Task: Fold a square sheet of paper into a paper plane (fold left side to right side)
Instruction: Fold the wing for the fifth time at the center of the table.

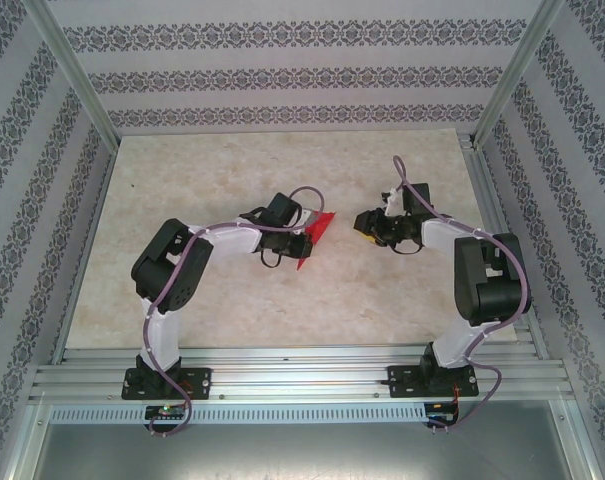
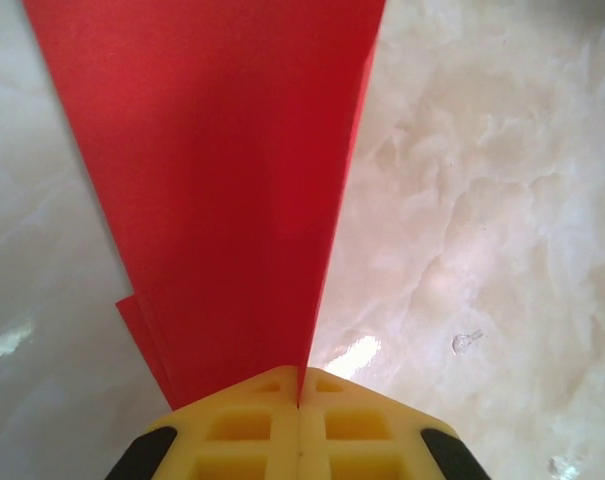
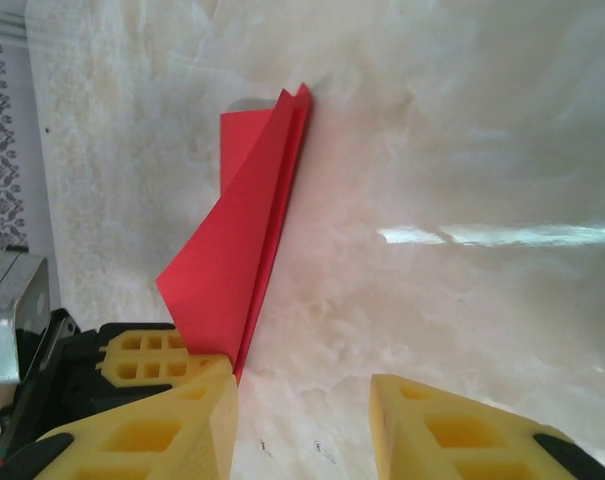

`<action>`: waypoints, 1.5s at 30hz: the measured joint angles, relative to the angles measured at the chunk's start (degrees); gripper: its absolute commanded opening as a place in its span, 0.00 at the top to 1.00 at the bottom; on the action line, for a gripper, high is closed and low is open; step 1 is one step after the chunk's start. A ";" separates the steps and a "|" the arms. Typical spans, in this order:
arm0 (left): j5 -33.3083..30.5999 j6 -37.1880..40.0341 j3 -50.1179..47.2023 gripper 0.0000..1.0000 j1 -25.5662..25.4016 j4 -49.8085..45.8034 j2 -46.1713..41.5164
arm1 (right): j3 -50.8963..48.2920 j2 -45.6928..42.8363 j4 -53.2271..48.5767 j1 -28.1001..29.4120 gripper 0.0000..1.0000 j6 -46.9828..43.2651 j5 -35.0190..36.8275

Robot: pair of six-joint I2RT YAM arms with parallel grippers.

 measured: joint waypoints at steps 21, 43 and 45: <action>15.10 -14.71 -6.62 0.95 5.31 17.03 -0.37 | 2.95 8.94 12.35 11.56 0.58 6.23 1.73; 16.98 -22.60 -10.73 0.96 6.12 25.38 2.75 | 8.83 13.70 10.16 14.16 0.58 6.27 7.21; 16.96 -22.88 -10.73 0.96 6.12 25.62 2.75 | 9.01 13.86 9.42 14.27 0.58 6.19 7.76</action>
